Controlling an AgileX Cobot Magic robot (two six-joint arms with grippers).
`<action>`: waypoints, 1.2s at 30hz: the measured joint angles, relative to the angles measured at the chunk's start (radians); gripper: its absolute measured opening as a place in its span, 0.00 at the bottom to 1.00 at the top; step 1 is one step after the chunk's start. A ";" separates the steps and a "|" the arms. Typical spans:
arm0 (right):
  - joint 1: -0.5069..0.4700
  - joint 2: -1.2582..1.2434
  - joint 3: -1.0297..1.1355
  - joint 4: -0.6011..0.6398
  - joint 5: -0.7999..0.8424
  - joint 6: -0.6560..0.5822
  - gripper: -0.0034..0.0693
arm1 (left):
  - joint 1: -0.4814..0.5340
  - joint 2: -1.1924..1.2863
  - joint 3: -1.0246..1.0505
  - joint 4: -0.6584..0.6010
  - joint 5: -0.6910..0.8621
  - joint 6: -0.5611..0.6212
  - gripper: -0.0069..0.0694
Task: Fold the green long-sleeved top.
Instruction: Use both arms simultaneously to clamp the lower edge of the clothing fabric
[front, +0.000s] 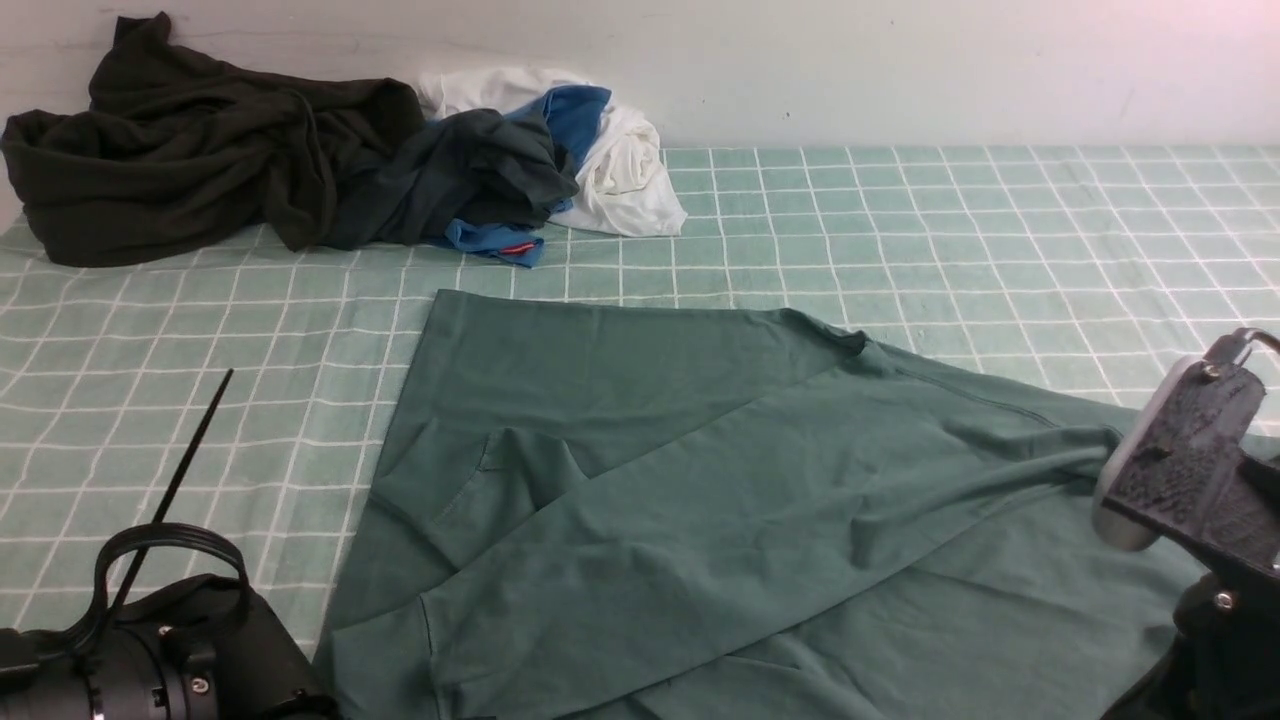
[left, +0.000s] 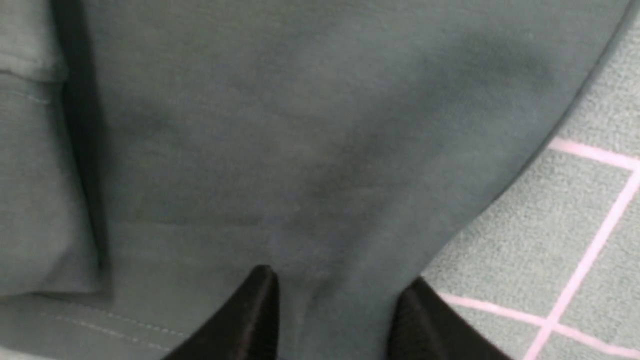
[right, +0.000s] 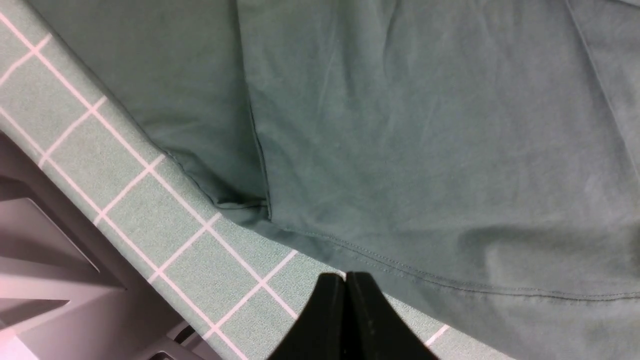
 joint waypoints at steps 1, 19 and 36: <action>0.000 0.000 0.000 0.000 0.000 0.000 0.03 | 0.000 0.000 0.000 0.000 0.000 0.000 0.39; 0.000 0.000 0.000 0.000 0.000 -0.148 0.06 | 0.039 -0.030 -0.050 -0.019 0.197 -0.120 0.10; 0.000 0.202 0.324 -0.125 -0.359 -0.482 0.70 | 0.110 -0.099 -0.050 -0.047 0.233 -0.126 0.10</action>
